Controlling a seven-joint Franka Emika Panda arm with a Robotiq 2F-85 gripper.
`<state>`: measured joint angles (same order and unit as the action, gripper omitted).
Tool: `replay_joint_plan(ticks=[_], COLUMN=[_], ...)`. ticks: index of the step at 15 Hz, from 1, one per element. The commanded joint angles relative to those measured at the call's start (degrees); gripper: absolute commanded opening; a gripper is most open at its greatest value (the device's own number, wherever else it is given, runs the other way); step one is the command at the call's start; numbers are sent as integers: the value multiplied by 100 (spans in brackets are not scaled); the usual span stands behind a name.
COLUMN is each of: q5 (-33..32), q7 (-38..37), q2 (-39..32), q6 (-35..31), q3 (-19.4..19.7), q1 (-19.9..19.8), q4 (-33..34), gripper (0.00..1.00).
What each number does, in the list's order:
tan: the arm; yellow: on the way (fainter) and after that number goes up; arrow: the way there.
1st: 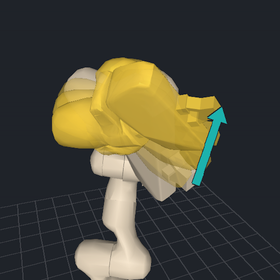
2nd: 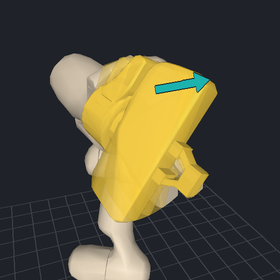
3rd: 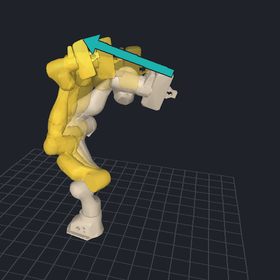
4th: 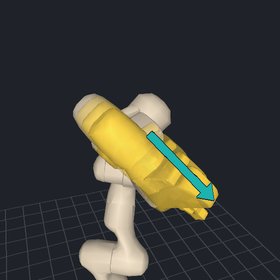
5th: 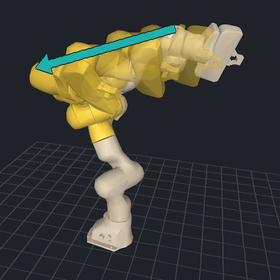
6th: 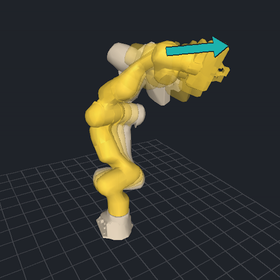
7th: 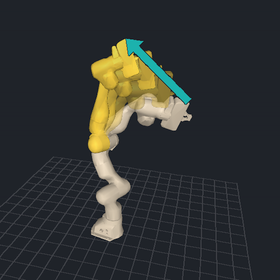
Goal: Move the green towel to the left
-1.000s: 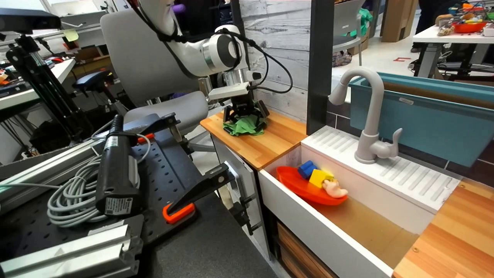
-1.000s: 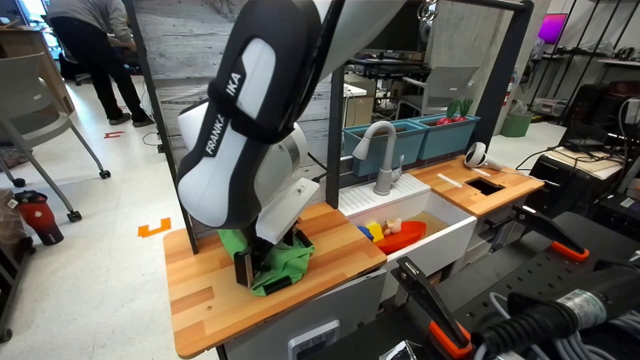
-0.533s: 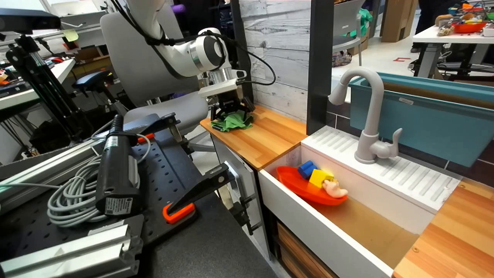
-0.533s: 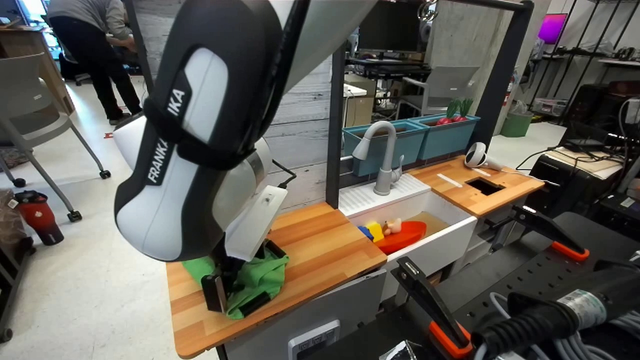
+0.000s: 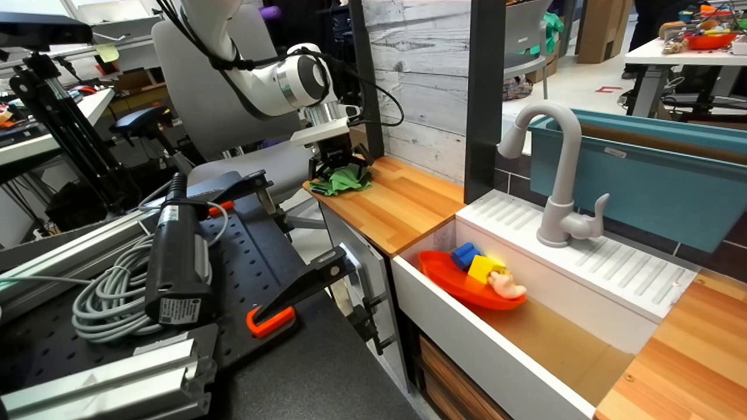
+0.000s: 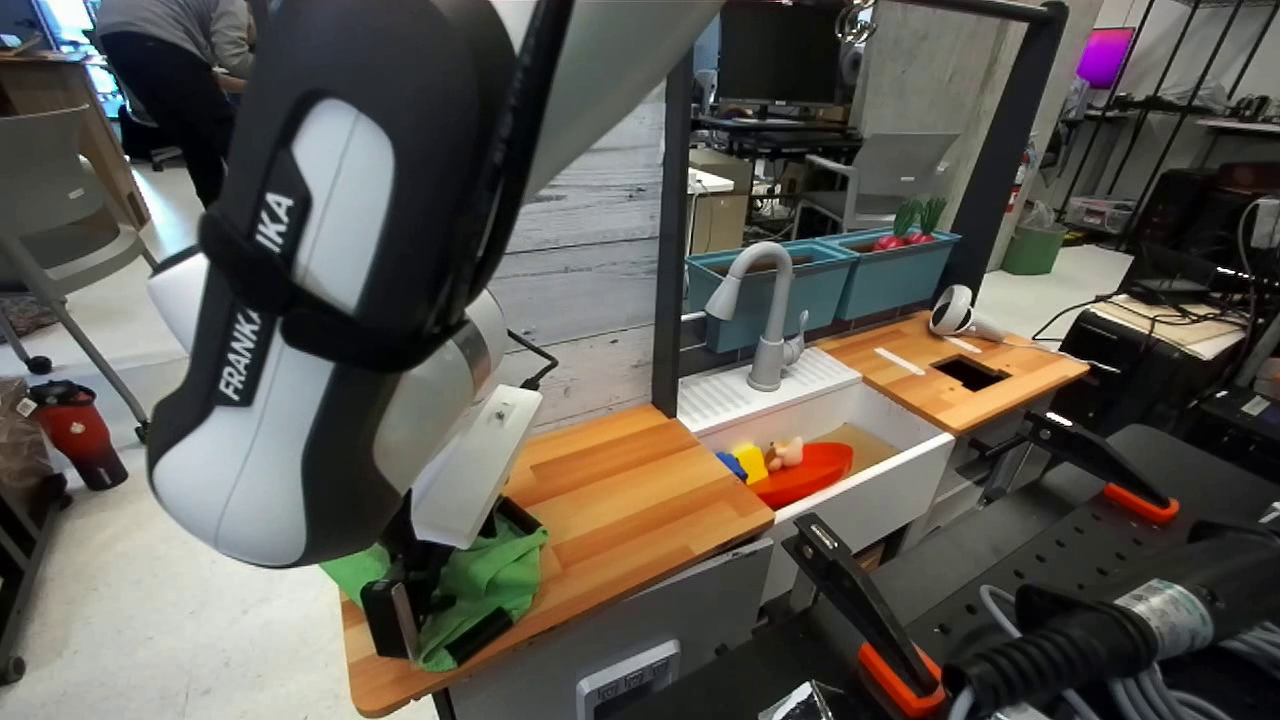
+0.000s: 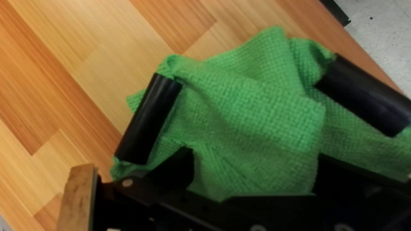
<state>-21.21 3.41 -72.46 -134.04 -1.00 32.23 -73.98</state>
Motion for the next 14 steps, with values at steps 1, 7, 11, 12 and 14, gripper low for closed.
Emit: replay_joint_plan(ticks=[1, 7, 11, 12, 14], q5=[-89, -241, -468, -502, -525], q7=[-203, -1132, -1878, -2009, -2116], q2=[-98, 751, 1563, 1748, 2038], q6=[-299, -1165, -2094, -2352, -2785], q3=[18, 563, 1007, 1113, 1281], q1=[-34, 280, 655, 745, 875], q4=[-24, -1062, -2160, -2429, -2874], gripper=[100, 100, 100, 100, 100])
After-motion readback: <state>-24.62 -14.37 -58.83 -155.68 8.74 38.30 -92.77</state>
